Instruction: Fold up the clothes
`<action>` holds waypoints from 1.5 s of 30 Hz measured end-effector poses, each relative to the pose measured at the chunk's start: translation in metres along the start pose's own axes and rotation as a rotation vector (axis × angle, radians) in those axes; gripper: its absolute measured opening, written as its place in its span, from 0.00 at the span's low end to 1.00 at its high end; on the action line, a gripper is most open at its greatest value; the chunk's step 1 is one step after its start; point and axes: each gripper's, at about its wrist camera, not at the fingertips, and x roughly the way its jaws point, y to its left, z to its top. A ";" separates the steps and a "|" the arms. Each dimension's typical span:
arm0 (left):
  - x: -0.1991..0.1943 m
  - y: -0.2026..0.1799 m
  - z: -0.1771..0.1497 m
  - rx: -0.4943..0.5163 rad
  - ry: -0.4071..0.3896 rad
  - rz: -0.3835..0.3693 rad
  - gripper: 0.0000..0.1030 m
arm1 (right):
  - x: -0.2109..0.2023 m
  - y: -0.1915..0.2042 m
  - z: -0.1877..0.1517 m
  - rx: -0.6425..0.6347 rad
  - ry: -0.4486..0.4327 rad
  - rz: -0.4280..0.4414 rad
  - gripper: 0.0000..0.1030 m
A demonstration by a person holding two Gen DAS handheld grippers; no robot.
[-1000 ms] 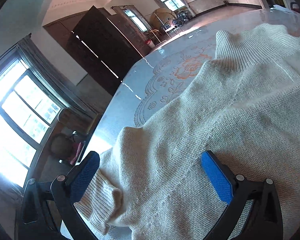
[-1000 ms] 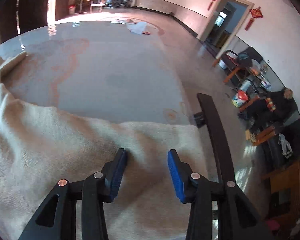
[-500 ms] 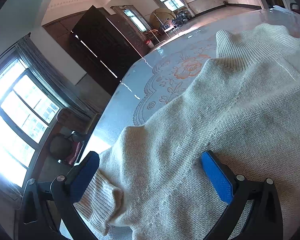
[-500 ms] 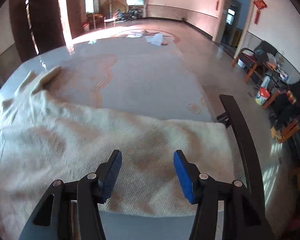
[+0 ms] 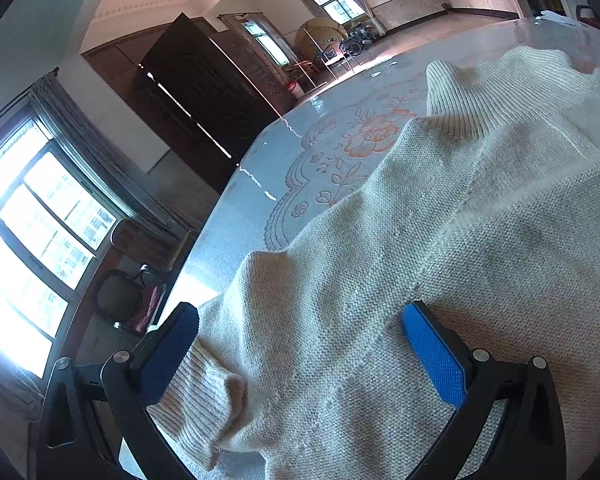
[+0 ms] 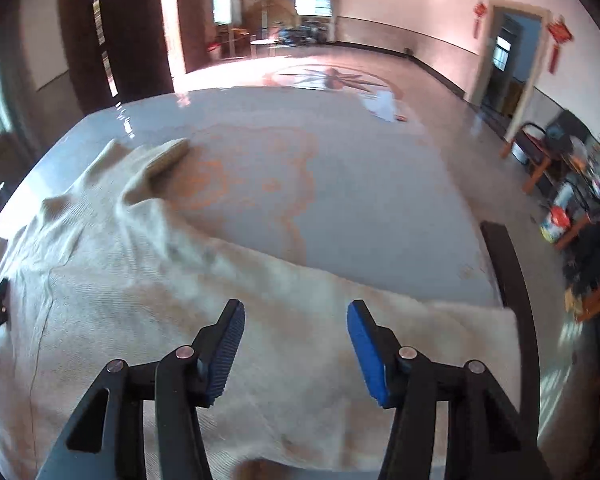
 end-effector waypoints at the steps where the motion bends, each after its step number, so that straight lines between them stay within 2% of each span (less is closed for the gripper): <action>1: 0.000 0.001 0.001 -0.001 0.001 -0.001 1.00 | 0.012 0.017 0.011 -0.048 0.004 0.039 0.53; 4: 0.000 0.004 0.002 -0.001 0.001 -0.001 1.00 | 0.049 0.056 0.025 -0.107 0.044 0.132 0.52; 6: 0.000 0.004 0.002 -0.001 0.001 0.000 1.00 | 0.071 0.067 0.028 -0.130 0.091 0.136 0.52; 8: -0.001 0.005 0.003 -0.002 0.001 -0.001 1.00 | 0.083 0.062 0.030 -0.139 0.092 0.074 0.52; 11: -0.003 0.004 0.002 -0.003 0.001 -0.002 1.00 | 0.092 0.031 0.035 -0.019 0.089 -0.009 0.55; 15: -0.003 0.003 0.002 -0.005 0.002 -0.003 1.00 | 0.086 0.011 0.039 0.094 0.100 -0.005 0.54; 18: -0.004 0.002 0.003 -0.010 0.004 -0.007 1.00 | 0.067 0.035 0.050 0.030 0.001 0.074 0.54; 22: -0.003 0.006 0.003 -0.018 0.008 -0.019 1.00 | 0.070 0.092 0.075 -0.159 -0.053 0.139 0.53; 25: -0.003 0.008 0.004 -0.026 0.011 -0.028 1.00 | 0.093 0.135 0.088 -0.297 -0.006 0.121 0.50; 28: -0.005 0.013 0.005 -0.029 0.012 -0.032 1.00 | 0.128 0.153 0.099 -0.316 0.077 0.050 0.50; 32: -0.004 0.012 0.004 -0.035 0.014 -0.040 1.00 | 0.150 0.133 0.122 -0.156 0.082 0.027 0.60; 33: -0.004 0.012 0.004 -0.036 0.015 -0.042 1.00 | 0.156 0.125 0.126 -0.100 0.090 0.020 0.72; 34: -0.004 0.012 0.004 -0.038 0.016 -0.045 1.00 | 0.160 0.117 0.129 -0.050 0.100 0.013 0.79; 35: -0.004 0.012 0.005 -0.040 0.017 -0.047 1.00 | 0.163 0.108 0.130 -0.003 0.112 0.005 0.93; 36: -0.005 0.012 0.004 -0.041 0.017 -0.048 1.00 | 0.165 0.103 0.131 0.025 0.115 0.005 0.97; 37: -0.005 0.011 0.005 -0.041 0.017 -0.048 1.00 | 0.163 0.102 0.131 0.020 0.114 0.007 0.95; 38: -0.005 0.011 0.005 -0.041 0.017 -0.048 1.00 | 0.159 0.105 0.132 -0.004 0.107 0.005 0.85; 39: -0.005 0.011 0.005 -0.039 0.017 -0.046 1.00 | 0.151 0.111 0.132 -0.033 0.088 -0.008 0.68; 40: -0.005 0.010 0.005 -0.037 0.016 -0.044 1.00 | 0.140 0.118 0.134 -0.060 0.051 -0.027 0.62; 42: -0.006 0.009 0.006 -0.033 0.014 -0.038 1.00 | 0.117 0.136 0.139 -0.109 -0.042 -0.047 0.60; 44: -0.005 0.009 0.006 -0.032 0.014 -0.037 1.00 | 0.096 0.157 0.145 -0.155 -0.133 -0.030 0.61; 45: -0.004 0.008 0.006 -0.032 0.014 -0.037 1.00 | 0.093 0.170 0.147 -0.185 -0.144 0.009 0.63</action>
